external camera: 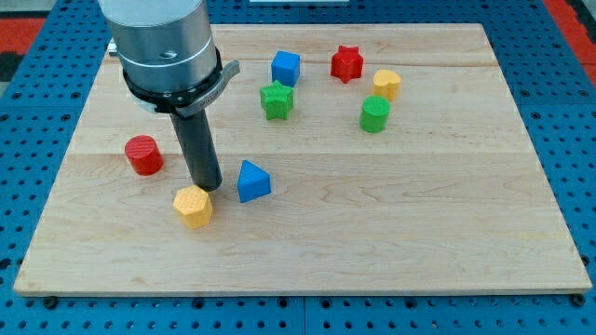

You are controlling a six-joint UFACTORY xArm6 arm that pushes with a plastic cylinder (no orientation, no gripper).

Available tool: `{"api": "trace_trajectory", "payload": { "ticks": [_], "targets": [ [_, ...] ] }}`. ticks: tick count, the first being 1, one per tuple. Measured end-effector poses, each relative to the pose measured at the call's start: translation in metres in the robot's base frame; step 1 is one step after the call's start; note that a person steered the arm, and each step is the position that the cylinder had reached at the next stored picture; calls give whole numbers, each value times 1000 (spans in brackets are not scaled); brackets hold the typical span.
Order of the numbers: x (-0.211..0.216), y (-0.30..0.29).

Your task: Move the blue triangle to the bottom left of the green star

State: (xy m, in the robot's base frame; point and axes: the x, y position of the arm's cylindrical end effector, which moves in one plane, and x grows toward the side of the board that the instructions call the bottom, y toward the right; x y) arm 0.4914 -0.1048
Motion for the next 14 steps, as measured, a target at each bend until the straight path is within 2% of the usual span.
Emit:
{"api": "trace_trajectory", "payload": {
  "ticks": [2, 4, 6, 7, 8, 12, 14],
  "targets": [
    [-7, 79],
    [69, 44],
    [20, 122],
    [26, 123],
    [27, 159],
    [-27, 169],
    [-46, 142]
  ]
}}
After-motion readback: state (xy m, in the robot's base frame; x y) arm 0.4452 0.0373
